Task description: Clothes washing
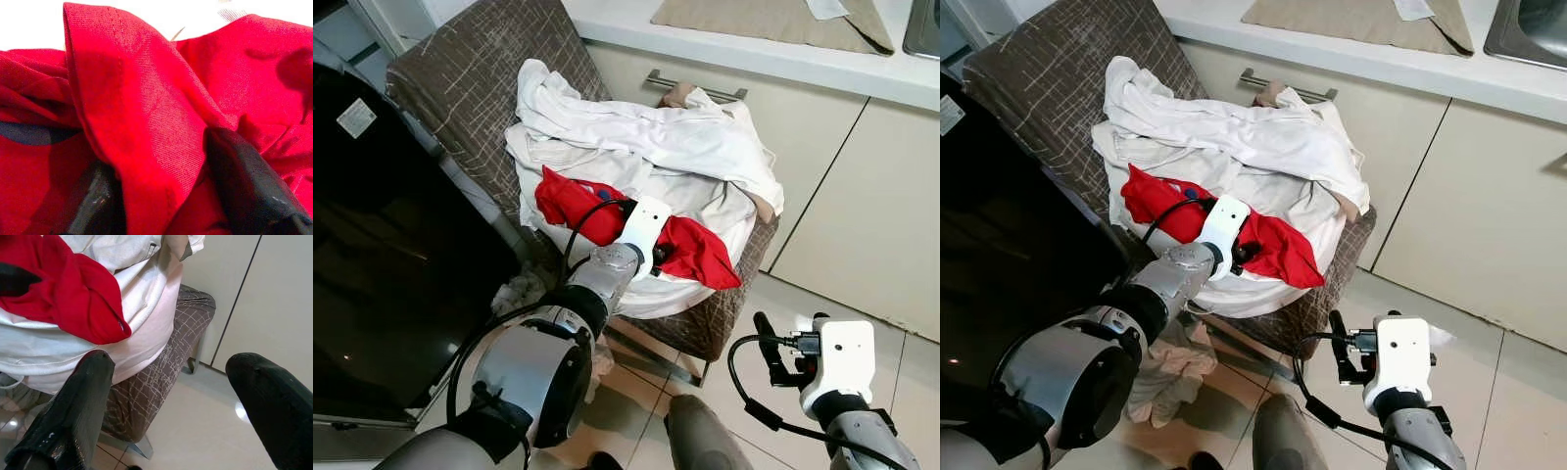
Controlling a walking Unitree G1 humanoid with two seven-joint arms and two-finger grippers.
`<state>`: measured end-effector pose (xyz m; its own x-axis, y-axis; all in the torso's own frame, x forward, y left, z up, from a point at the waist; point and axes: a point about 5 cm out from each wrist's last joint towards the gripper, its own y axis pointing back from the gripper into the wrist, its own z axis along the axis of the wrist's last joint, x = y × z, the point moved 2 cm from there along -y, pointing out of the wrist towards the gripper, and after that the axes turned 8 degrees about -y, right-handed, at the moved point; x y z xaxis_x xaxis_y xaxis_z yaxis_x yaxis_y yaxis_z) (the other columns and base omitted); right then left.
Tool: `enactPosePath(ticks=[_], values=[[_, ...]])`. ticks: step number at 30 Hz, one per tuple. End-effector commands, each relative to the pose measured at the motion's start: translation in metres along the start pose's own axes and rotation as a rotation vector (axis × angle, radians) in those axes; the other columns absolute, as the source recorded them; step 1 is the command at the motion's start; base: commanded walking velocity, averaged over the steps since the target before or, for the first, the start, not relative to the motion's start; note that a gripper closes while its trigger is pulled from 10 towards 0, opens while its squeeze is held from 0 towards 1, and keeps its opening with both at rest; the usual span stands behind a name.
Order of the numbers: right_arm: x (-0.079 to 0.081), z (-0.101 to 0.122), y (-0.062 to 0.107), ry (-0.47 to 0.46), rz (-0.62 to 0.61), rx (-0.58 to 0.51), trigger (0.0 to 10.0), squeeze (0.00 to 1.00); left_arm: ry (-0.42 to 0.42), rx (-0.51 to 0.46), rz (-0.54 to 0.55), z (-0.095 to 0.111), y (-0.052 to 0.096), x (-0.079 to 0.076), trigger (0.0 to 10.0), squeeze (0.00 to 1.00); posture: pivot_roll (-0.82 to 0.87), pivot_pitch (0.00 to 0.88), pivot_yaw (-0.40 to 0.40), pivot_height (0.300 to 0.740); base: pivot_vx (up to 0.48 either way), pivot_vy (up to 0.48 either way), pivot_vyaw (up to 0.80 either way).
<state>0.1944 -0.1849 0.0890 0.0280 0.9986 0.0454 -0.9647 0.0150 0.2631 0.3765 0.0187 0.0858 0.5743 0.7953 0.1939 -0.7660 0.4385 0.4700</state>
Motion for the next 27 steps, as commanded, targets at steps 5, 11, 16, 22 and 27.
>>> enactPosePath(ticks=[5, 11, 16, 22, 27], values=[[0.0, -0.005, -0.003, -0.022, -0.001, 0.027, 10.0, 0.0, -0.001, 0.049, -0.035, -0.021, 0.0, -0.015, 0.0, 0.0, -0.7, 0.162, 0.186, 0.74, 0.0, 0.0, 0.0], [0.004, -0.003, -0.016, -0.041, 0.007, 0.006, 10.0, 0.0, 0.095, -0.002, -0.04, -0.02, -0.002, -0.024, 0.0, 0.0, -0.67, 0.127, 0.202, 0.74, 0.0, 0.0, 0.0], [0.004, 0.0, -0.029, -0.054, 0.017, -0.01, 10.0, 0.0, 0.117, -0.063, -0.045, -0.01, -0.002, -0.023, 0.0, 0.0, -0.63, 0.096, 0.206, 0.74, 0.0, 0.0, 0.0], [0.01, 0.005, -0.049, -0.058, 0.053, -0.029, 10.0, 0.0, 0.152, -0.115, -0.024, -0.001, -0.001, -0.015, 0.0, 0.0, -0.58, 0.05, 0.199, 0.74, 0.0, 0.0, 0.0], [0.014, 0.006, -0.06, -0.061, 0.074, -0.034, 10.0, 0.0, 0.202, -0.137, 0.014, 0.003, 0.001, -0.005, 0.0, 0.0, -0.55, 0.017, 0.2, 0.74, 0.0, 0.0, 0.0]])
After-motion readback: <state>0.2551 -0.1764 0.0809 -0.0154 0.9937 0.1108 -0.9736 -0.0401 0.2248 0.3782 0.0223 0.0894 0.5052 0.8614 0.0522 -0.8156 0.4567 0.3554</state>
